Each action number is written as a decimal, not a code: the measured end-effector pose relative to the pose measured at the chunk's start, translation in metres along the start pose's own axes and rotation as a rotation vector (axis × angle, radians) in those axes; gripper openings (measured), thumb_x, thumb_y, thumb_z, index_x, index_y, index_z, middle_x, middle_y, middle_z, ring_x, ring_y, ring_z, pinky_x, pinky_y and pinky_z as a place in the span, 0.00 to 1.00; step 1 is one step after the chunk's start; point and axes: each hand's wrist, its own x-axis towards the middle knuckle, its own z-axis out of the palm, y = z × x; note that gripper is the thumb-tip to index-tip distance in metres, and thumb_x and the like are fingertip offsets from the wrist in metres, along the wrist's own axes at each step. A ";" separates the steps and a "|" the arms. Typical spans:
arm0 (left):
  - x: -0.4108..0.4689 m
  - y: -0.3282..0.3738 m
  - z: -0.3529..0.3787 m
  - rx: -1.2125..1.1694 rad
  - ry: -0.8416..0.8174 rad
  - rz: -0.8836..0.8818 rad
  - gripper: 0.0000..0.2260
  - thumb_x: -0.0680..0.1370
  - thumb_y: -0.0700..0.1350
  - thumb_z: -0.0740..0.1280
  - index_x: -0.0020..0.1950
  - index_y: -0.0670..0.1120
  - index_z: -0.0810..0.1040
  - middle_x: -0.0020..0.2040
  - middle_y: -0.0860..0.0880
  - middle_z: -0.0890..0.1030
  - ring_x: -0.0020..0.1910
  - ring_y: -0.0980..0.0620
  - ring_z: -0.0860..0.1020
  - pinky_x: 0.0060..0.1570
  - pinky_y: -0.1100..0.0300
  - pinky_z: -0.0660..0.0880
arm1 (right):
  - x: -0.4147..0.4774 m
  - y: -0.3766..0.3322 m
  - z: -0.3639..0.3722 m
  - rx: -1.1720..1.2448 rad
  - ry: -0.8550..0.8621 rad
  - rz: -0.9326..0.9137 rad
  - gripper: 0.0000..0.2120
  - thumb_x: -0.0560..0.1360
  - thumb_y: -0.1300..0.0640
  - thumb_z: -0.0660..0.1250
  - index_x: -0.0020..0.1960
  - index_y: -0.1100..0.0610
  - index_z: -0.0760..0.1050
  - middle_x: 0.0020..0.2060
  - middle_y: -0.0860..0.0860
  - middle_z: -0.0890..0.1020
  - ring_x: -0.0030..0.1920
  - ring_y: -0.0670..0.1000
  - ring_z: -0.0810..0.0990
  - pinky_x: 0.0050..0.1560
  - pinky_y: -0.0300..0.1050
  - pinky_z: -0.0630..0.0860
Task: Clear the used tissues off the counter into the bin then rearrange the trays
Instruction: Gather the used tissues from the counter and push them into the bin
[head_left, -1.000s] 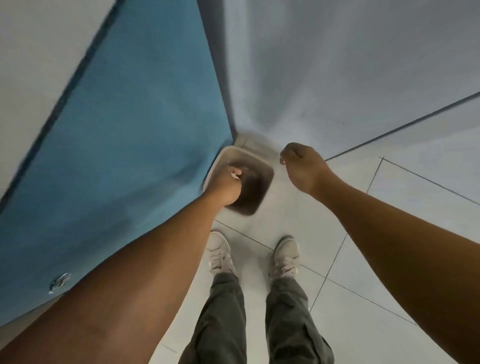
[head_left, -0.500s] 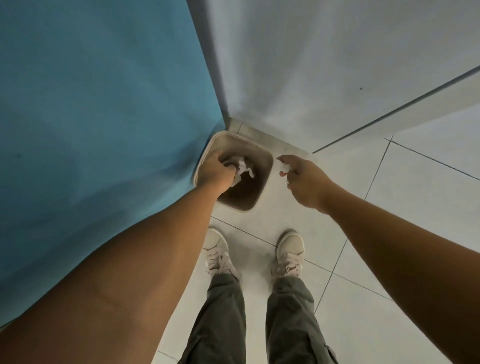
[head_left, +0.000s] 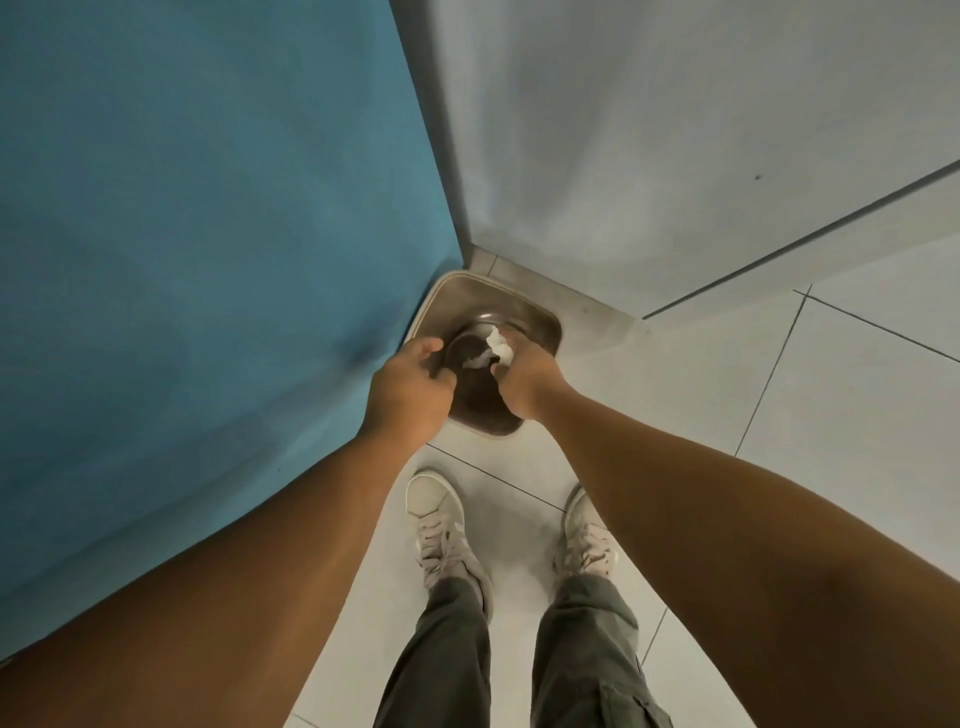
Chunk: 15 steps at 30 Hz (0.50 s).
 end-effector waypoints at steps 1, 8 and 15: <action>0.002 -0.004 0.002 -0.004 0.005 0.001 0.15 0.81 0.45 0.64 0.69 0.50 0.74 0.63 0.50 0.79 0.62 0.48 0.77 0.56 0.62 0.71 | -0.001 0.003 0.002 -0.032 -0.021 0.017 0.32 0.80 0.57 0.61 0.79 0.48 0.50 0.74 0.57 0.63 0.70 0.59 0.68 0.69 0.47 0.65; -0.019 0.013 0.002 0.005 -0.012 0.038 0.16 0.83 0.52 0.60 0.67 0.48 0.76 0.64 0.47 0.79 0.63 0.46 0.76 0.60 0.57 0.71 | -0.046 0.016 -0.035 0.028 0.030 -0.006 0.35 0.78 0.55 0.64 0.77 0.43 0.49 0.76 0.53 0.57 0.69 0.63 0.70 0.63 0.52 0.73; -0.080 0.088 -0.040 0.222 0.056 0.200 0.17 0.83 0.53 0.59 0.69 0.49 0.75 0.65 0.47 0.78 0.64 0.45 0.76 0.62 0.54 0.71 | -0.141 -0.033 -0.124 -0.186 0.103 -0.175 0.28 0.78 0.45 0.65 0.75 0.44 0.60 0.78 0.51 0.56 0.74 0.57 0.64 0.69 0.48 0.64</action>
